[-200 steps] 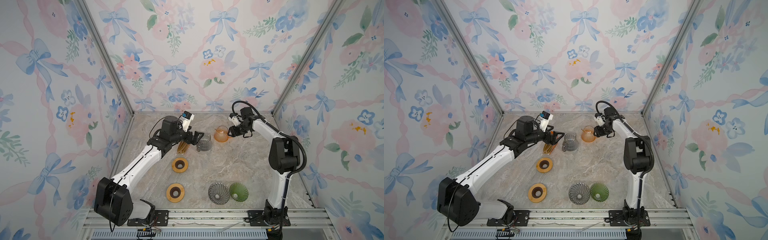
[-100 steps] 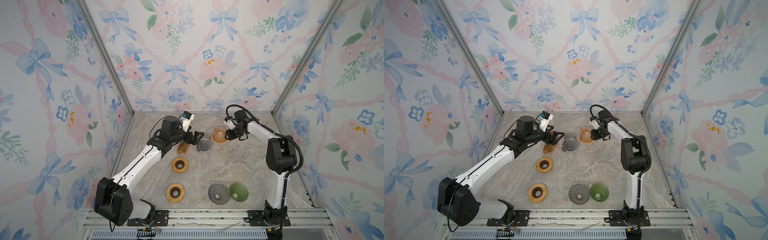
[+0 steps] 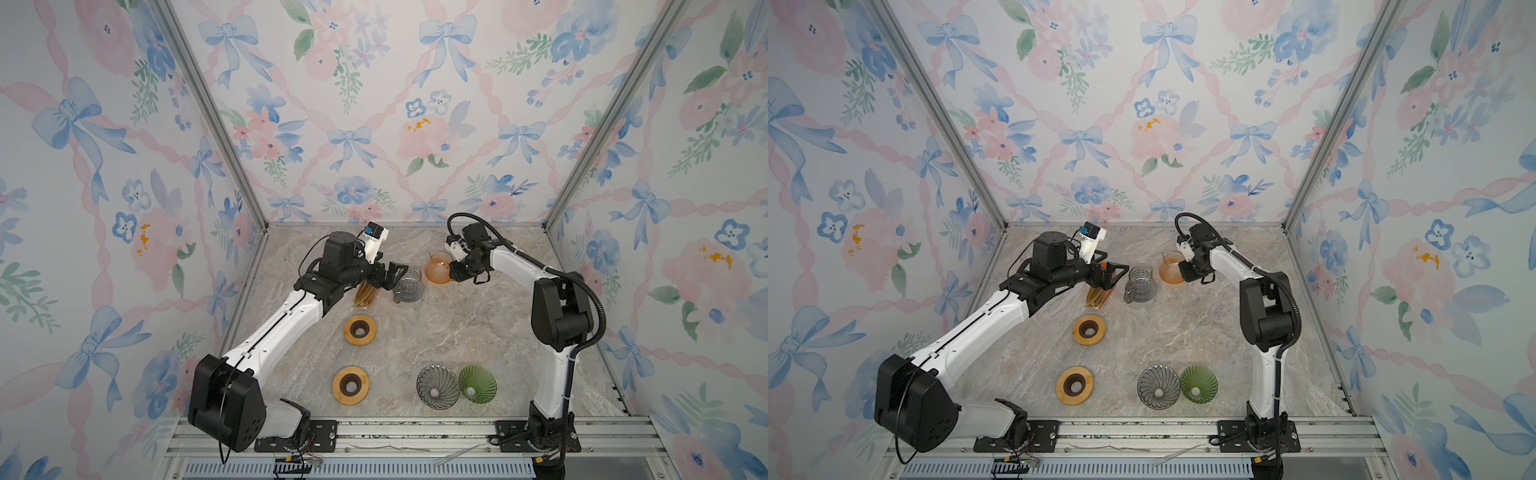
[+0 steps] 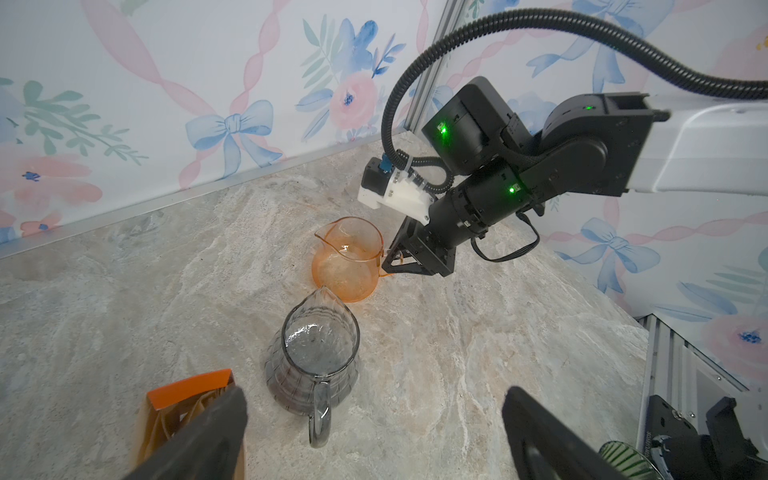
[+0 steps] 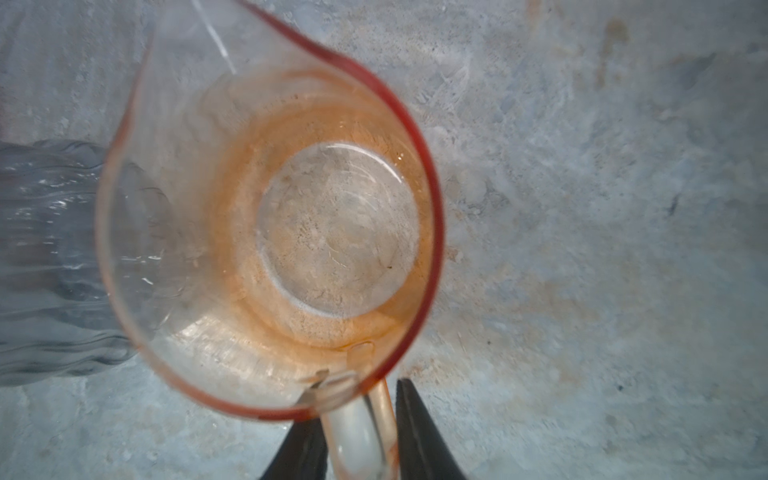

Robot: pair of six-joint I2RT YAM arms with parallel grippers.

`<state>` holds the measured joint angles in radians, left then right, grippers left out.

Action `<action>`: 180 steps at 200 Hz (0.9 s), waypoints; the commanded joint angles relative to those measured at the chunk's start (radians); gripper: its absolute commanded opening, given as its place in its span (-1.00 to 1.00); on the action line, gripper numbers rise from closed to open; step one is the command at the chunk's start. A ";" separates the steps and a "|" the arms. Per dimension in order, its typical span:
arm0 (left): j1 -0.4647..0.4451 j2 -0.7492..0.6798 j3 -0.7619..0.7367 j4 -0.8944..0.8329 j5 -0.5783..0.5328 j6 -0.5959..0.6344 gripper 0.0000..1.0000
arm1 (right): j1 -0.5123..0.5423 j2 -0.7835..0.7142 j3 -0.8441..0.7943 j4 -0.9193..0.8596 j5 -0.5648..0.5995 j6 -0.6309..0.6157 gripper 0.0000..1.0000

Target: Place the coffee filter in the dripper

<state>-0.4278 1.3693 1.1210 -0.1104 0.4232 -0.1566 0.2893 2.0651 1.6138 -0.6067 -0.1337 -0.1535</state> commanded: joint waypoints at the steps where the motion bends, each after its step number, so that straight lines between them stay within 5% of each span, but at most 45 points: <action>1: -0.004 -0.016 -0.012 0.010 -0.009 0.023 0.95 | 0.014 -0.041 -0.019 0.015 0.036 0.020 -0.49; 73: -0.004 -0.015 -0.010 0.009 -0.010 0.022 0.95 | 0.023 -0.102 -0.082 0.029 0.069 0.028 -0.58; 180: -0.004 -0.019 -0.006 0.009 -0.012 0.005 0.95 | 0.109 -0.365 -0.382 0.057 0.214 0.165 -0.66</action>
<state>-0.4278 1.3693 1.1210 -0.1104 0.4160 -0.1574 0.3569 1.7794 1.2934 -0.5632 0.0246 -0.0441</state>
